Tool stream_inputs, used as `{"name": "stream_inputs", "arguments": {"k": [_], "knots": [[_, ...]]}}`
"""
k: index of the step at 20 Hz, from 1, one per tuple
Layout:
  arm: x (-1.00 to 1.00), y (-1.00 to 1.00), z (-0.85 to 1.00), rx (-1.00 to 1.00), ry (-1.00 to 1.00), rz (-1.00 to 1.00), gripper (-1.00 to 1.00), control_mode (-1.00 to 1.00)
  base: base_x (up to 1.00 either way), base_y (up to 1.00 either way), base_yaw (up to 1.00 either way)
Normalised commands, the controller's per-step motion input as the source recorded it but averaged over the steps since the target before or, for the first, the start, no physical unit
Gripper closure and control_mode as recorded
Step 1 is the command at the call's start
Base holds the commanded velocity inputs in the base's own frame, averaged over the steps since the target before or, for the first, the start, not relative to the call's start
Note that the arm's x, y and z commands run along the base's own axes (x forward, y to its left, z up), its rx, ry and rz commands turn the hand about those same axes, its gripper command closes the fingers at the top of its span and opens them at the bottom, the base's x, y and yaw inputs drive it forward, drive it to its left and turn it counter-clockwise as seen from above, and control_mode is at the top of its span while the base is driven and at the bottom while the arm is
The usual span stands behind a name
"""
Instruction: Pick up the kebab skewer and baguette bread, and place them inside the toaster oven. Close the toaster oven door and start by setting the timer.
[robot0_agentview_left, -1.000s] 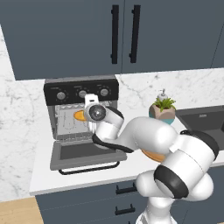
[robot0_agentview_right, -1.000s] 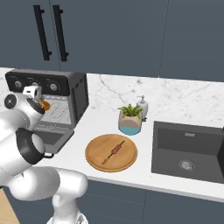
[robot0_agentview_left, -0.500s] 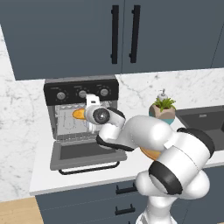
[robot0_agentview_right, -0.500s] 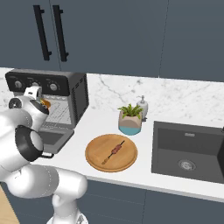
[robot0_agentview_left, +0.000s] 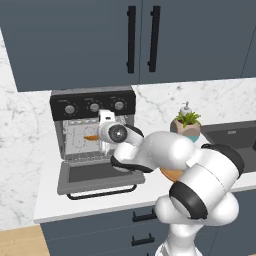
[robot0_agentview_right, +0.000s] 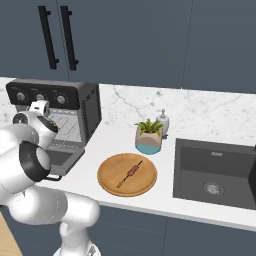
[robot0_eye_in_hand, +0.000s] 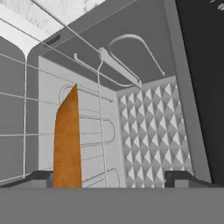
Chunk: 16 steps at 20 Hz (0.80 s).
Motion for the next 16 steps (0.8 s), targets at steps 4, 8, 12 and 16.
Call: {"name": "stream_inputs", "arguments": {"k": [4, 8, 12, 16], "knots": [[-0.04, -0.11, 0.1, 0.0, 0.0, 0.0, -1.0, -1.0, 0.0, 0.0, 0.0], [-0.11, -0.09, 0.26, 0.0, 0.02, 0.0, -1.0, -1.0, 0.0, 0.0, 0.0], [-0.51, -0.05, 0.2, 0.0, 0.0, 0.0, -1.0, -1.0, 0.0, 0.0, 0.0], [-0.59, -0.05, 0.2, 0.0, 0.0, -0.01, -1.0, -1.0, 0.0, 0.0, 0.0]]}}
